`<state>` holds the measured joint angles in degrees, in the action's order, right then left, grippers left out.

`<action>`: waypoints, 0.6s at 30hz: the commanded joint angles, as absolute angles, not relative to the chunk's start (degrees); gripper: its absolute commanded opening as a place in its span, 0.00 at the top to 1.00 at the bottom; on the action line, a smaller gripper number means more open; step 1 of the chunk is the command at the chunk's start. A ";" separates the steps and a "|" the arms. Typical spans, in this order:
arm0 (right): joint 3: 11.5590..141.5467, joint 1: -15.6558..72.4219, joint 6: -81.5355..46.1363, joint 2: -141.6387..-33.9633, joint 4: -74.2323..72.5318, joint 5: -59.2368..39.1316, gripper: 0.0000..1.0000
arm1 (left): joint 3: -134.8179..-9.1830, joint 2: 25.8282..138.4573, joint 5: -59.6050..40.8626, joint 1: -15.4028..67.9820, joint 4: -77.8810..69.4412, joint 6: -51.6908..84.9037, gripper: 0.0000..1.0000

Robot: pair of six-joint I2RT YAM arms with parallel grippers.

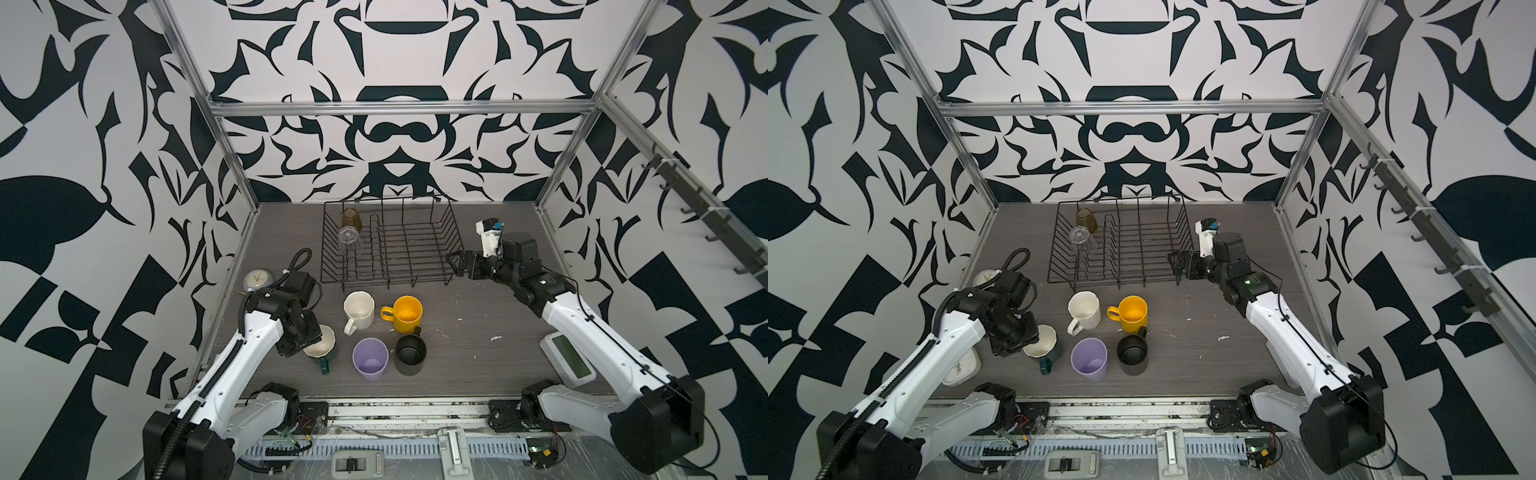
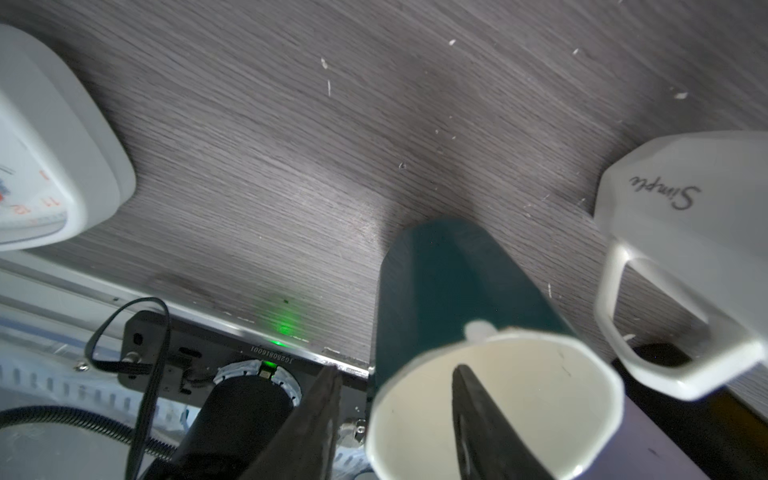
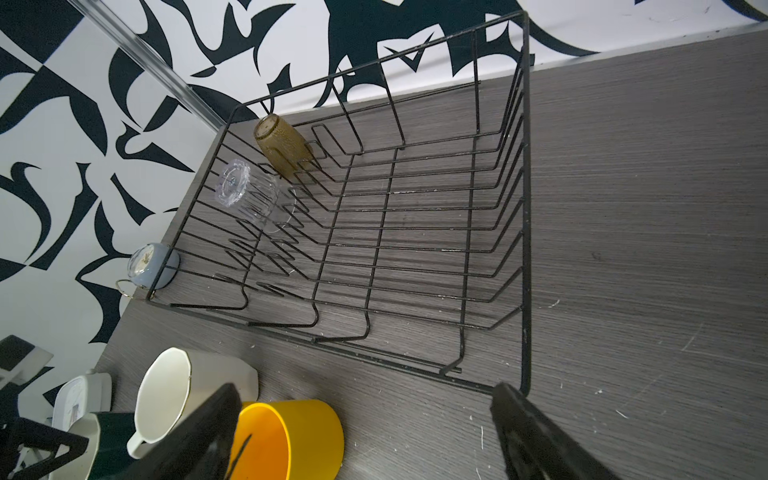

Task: Load the cups into the dish rack
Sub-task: 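Close the left gripper on the rim of the dark-green mug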

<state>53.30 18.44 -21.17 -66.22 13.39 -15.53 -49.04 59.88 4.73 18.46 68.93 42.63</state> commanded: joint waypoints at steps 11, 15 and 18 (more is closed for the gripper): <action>56.21 18.26 -21.18 -67.67 10.37 -16.96 0.04 | -48.08 61.50 8.99 21.05 70.48 49.06 0.58; 56.43 18.20 -21.23 -67.75 10.38 -17.14 0.04 | -47.68 62.08 9.57 22.26 70.82 50.63 0.58; 56.44 18.22 -21.23 -67.93 10.29 -17.14 0.04 | -47.46 62.40 9.75 23.55 70.69 52.37 0.58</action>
